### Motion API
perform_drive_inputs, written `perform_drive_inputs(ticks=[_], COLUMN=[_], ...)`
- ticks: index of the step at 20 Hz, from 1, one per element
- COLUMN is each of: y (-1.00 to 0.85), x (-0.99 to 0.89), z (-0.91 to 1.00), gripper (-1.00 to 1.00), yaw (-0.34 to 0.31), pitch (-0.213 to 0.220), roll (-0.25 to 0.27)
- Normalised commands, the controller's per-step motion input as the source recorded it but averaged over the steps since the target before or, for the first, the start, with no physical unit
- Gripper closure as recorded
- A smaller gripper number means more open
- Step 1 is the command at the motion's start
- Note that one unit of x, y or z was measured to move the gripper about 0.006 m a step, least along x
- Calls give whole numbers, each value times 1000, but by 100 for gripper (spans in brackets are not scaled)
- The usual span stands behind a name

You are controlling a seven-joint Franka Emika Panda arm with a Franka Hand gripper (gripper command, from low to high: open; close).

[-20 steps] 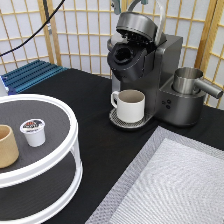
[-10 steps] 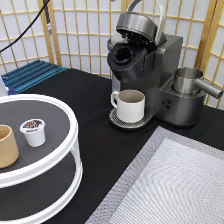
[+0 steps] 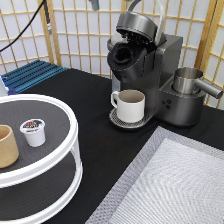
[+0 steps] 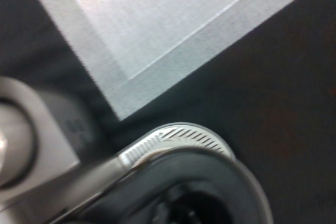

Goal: Make coffee

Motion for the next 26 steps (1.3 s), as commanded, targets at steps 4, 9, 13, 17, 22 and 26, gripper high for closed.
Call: perform_drive_inputs(ticks=[4, 9, 13, 17, 22, 26], y=[-19, -9, -139, -289, -413, -553], x=[-42, -10, -106, -293, -509, -574], z=[-416, -327, -39, 0, -158, -202], gripper=[-100, -100, -100, -100, -100, -100], yaw=[-374, -367, -283, -188, -110, -72], pitch=[0, -7, -29, -3, -65, -76], roll=[0, -37, -106, -127, -163, -129])
